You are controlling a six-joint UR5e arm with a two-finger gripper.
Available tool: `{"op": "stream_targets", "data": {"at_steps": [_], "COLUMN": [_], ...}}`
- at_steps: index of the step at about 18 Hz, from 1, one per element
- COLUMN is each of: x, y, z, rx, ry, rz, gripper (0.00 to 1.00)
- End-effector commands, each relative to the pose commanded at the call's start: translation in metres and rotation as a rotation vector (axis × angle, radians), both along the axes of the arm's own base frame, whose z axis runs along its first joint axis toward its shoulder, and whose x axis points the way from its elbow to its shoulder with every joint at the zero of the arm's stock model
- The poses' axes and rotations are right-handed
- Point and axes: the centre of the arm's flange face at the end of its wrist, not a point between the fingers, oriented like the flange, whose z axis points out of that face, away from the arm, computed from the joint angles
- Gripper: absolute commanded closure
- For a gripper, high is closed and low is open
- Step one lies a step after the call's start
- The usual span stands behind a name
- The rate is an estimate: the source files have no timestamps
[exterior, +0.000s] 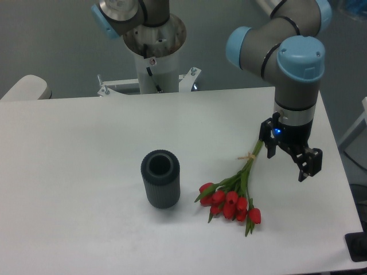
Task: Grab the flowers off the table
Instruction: 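Move the open gripper over the stems of the red tulip bunch, then lower the gripper onto the tulip stems below the flower heads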
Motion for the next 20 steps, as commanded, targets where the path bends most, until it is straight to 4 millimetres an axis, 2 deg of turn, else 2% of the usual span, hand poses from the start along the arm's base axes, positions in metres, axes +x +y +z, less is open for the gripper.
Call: {"op": "stream_targets", "data": {"at_steps": [4, 9, 12, 16, 20], "x": [0.014, 0.03, 0.041, 0.047, 0.052], "y": [-0.013, -0.013, -0.015, -0.018, -0.01], "z": [-0.036, -0.068, -0.089, -0.115, -0.13], "rx": [-0.016, 0.003, 0.002, -0.026, -0.044], "ry": [-0.068, -0.114, -0.162, -0.197, -0.215], "rz": [0.166, 0.294, 0.297, 0.287, 0.259], "gripper": [0.0, 0.0, 0.0, 0.0, 0.0]}}
